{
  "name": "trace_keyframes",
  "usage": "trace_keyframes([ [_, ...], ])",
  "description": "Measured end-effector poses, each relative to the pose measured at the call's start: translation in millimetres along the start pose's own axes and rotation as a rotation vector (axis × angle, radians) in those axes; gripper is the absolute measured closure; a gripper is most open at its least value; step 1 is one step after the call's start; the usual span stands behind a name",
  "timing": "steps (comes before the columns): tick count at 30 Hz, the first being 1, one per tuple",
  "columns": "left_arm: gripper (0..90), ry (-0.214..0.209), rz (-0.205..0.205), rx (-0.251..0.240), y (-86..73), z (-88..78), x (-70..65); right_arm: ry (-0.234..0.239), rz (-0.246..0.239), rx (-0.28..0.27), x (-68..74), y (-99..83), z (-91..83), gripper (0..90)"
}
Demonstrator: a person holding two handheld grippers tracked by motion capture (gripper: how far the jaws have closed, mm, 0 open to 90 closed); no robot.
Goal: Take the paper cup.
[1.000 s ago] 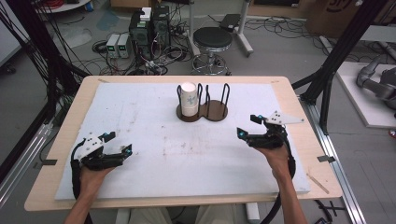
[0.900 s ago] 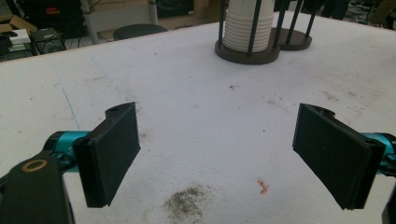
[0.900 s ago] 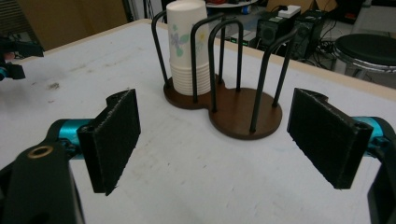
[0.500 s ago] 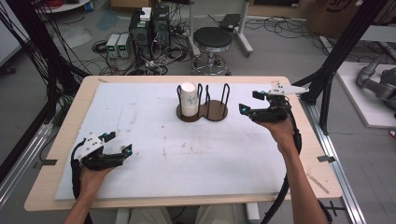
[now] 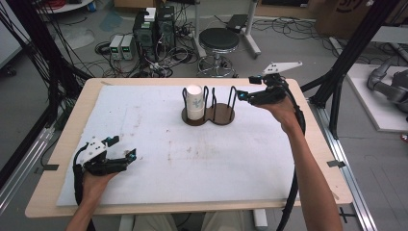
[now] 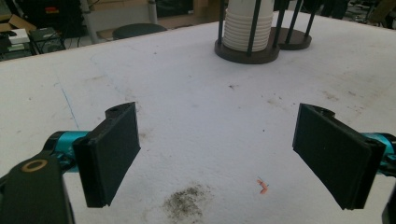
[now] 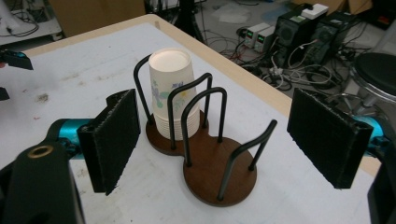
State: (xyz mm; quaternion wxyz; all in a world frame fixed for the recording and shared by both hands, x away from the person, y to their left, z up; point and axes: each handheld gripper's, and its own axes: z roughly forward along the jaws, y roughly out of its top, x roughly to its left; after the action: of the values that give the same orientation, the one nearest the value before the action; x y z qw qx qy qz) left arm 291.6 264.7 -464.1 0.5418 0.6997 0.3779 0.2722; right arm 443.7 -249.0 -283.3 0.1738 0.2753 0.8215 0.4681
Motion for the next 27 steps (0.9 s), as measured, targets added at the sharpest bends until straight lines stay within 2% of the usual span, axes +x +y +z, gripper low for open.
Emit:
trace_keyframes([
  [1, 14.6, 0.0, 0.001, -0.001, 0.0, 0.0, 0.0, 0.006, 0.001, 0.023, -1.1, 3.4, 3.5, 17.6],
  [2, 14.6, 0.0, 0.001, 0.0, 0.0, 0.0, -0.1, 0.009, -0.014, 0.029, -2.4, 6.3, 6.9, 17.6],
  [11, 14.6, 0.002, 0.002, 0.0, 0.0, -0.1, -0.3, 0.063, -0.046, 0.069, -11.2, 25.4, 31.0, 17.6],
  [12, 14.6, 0.0, -0.001, 0.001, 0.1, 0.3, -0.5, 0.082, -0.061, 0.088, -14.3, 31.7, 38.9, 17.6],
  [14, 14.6, 0.003, 0.001, -0.001, -0.1, 0.2, -0.5, 0.101, -0.069, 0.084, -16.3, 35.2, 45.3, 17.6],
  [15, 14.6, 0.003, 0.001, -0.001, -0.1, 0.2, -0.5, 0.101, -0.069, 0.084, -16.3, 35.2, 45.3, 17.6],
  [16, 14.6, 0.002, 0.004, -0.004, -0.2, -0.1, -0.4, 0.124, -0.081, 0.096, -17.0, 39.1, 54.3, 17.6],
  [20, 14.6, 0.002, 0.001, -0.004, -0.1, 0.4, -0.7, 0.156, -0.102, 0.119, -16.8, 44.2, 68.8, 17.6],
  [24, 14.6, 0.0, 0.006, 0.001, 0.0, 0.5, -0.7, 0.177, -0.125, 0.169, -14.8, 50.2, 83.1, 17.6],
  [27, 14.6, 0.001, 0.005, 0.001, 0.1, 0.8, -1.0, 0.202, -0.145, 0.176, -11.6, 58.1, 91.8, 17.6],
])
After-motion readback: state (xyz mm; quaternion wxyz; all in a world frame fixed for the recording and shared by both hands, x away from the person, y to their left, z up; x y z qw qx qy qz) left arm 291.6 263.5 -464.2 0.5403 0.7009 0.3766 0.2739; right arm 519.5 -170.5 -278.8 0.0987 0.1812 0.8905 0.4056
